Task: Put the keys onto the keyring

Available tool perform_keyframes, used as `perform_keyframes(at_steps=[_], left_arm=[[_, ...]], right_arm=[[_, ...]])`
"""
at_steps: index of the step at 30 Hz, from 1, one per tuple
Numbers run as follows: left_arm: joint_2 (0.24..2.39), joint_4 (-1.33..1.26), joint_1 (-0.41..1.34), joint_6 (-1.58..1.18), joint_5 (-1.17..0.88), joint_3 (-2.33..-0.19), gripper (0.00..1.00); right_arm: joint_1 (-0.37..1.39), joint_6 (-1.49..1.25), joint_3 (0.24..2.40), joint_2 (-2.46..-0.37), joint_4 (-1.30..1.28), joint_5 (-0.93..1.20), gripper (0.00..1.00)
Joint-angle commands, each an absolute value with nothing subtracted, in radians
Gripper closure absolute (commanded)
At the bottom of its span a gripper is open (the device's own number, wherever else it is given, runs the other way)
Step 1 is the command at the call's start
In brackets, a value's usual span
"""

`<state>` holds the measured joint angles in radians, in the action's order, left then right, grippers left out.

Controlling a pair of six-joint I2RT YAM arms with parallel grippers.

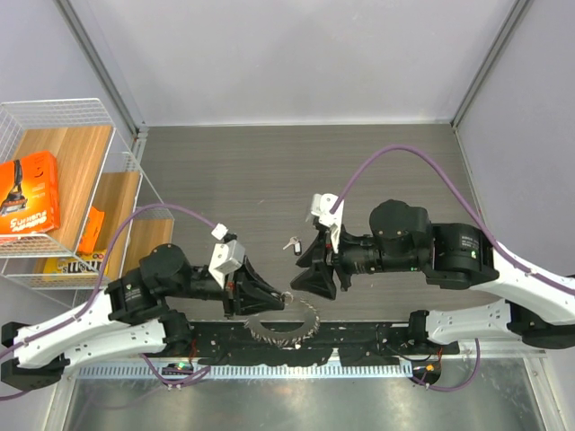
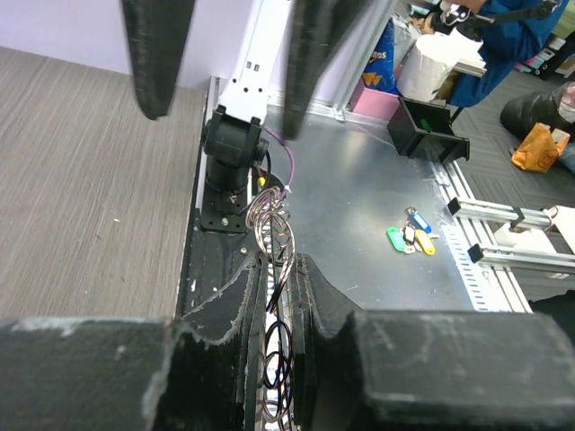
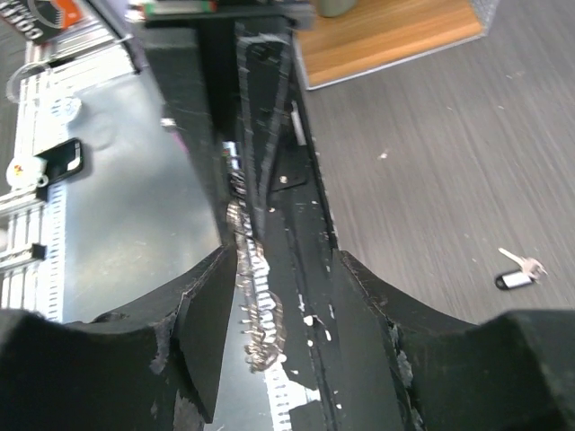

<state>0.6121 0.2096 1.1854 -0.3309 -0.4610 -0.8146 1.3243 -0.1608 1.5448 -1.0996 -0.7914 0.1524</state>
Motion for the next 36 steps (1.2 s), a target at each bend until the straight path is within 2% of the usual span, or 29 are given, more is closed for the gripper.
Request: perform_keyframes(at_steps=[1, 6, 11, 14, 29, 36], left_arm=[[0.568, 0.080, 1.187, -0.324, -0.489, -0.789, 1.00], [0.548, 0.052, 1.187, -0.331, -0.500, -0.772, 1.00], [0.537, 0.023, 1.187, -0.359, -0.456, -0.759, 1.00], [0.534, 0.006, 1.187, -0.379, -0.404, -0.746, 1.00], [0.497, -0.106, 1.187, -0.410, -0.299, -0.690, 1.00], [0.499, -0.121, 1.189, -0.414, -0.307, -0.693, 1.00]], right_arm=[[1.318, -0.184, 1.484, -1.052, -0.735, 0.020, 0.47], [1.318, -0.178, 1.453, -1.034, -0.686, 0.089, 0.46], [1.319, -0.161, 1.494, -1.084, -0.698, 0.222, 0.52], [1.319, -0.153, 1.486, -1.083, -0.667, 0.258, 0.53], [1.319, -0.150, 1.525, -1.138, -0.644, 0.302, 0.52], [1.319, -0.138, 1.555, -1.163, -0.644, 0.293, 0.57]])
